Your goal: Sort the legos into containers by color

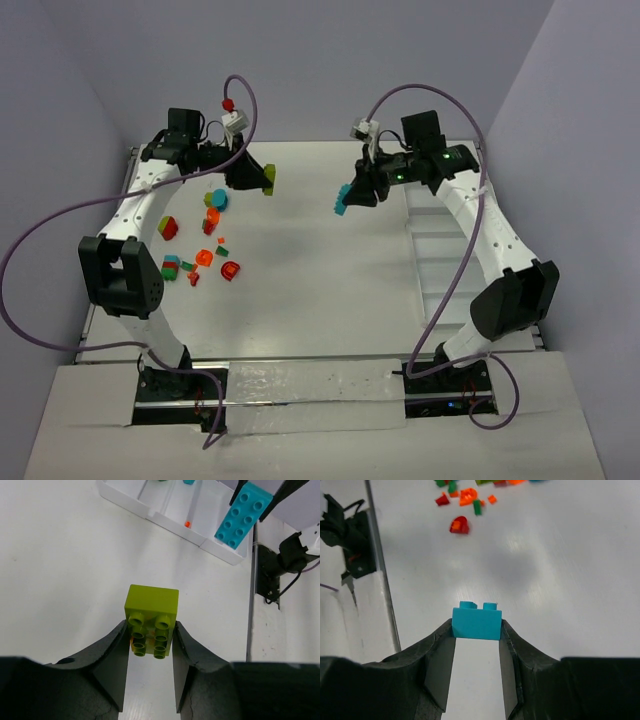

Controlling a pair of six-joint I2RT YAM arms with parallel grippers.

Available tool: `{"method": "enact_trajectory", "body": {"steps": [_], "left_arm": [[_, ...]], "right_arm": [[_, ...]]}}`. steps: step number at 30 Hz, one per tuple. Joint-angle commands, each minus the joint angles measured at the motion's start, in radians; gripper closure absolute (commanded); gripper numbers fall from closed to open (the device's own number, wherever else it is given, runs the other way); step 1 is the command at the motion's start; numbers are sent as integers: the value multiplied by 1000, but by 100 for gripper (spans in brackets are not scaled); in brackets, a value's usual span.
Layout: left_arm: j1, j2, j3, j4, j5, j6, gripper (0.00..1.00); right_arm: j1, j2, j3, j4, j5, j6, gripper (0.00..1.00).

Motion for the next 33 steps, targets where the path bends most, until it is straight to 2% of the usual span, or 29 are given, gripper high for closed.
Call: {"method": "enact_trajectory", "body": {"steps": [1, 4, 7, 10, 16, 20, 33], "left_arm": [[-49, -8, 63, 94, -95, -34, 100], [-90, -10, 58, 96, -189, -12, 100], [-114, -2, 53, 129, -219, -60, 100], [-125, 10, 58, 171, -235, -118, 100], [-133, 36, 82, 178, -254, -142, 100], [-132, 34, 90, 156, -263, -131, 100], [-131, 18, 104, 65, -322, -102, 100]], "right_arm": [[-117, -86, -19, -201, 193, -73, 100], [-224, -84, -46, -351, 444, -91, 100], [-327, -76, -101, -408, 606, -101, 100], [-438, -89, -170, -391, 695, -105, 100], [-502, -63, -234, -283, 939, -148, 100], [-547, 39, -148, -318, 965, -126, 100], [-567, 198, -116, -231, 1034, -177, 100]]}}
